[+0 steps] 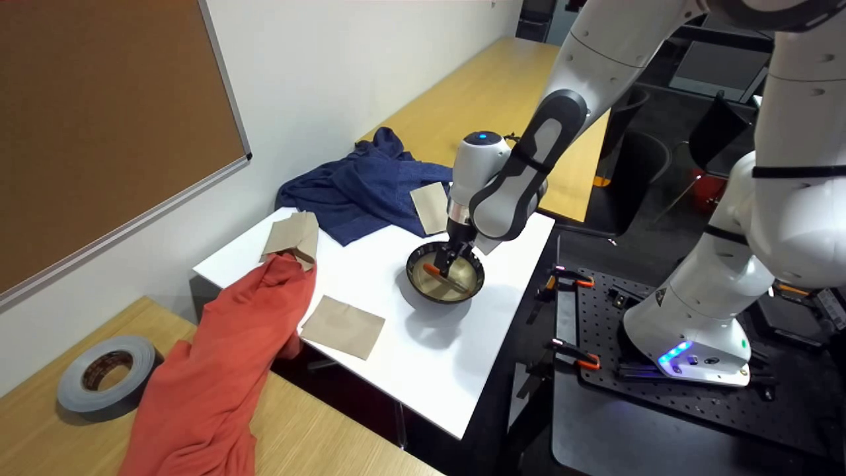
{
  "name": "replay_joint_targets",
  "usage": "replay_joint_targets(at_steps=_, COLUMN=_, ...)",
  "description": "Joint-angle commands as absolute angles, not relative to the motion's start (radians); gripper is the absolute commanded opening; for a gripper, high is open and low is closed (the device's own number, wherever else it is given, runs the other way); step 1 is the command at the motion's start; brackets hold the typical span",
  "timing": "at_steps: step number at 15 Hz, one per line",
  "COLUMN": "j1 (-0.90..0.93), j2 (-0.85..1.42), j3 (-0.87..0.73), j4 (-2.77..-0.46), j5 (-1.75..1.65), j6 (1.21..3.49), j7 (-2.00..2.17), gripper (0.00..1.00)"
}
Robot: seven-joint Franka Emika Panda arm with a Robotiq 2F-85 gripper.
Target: Take the marker from the brown bowl and put it on the table
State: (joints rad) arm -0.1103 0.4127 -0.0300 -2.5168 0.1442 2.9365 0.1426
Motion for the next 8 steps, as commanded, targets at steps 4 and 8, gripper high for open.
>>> replay_joint_targets(at_steps=4, j1=-0.162, j2=0.498, j3=0.010, j4=-2.459, j5=0.175, j6=2.954, j7=0.106, gripper=1.00)
replay_joint_targets(at_steps=8, j1=-0.166, j2=0.535, j3=0.014, j4=-2.433, j5=0.172, j6=2.949, j7=0.111, gripper=1.00)
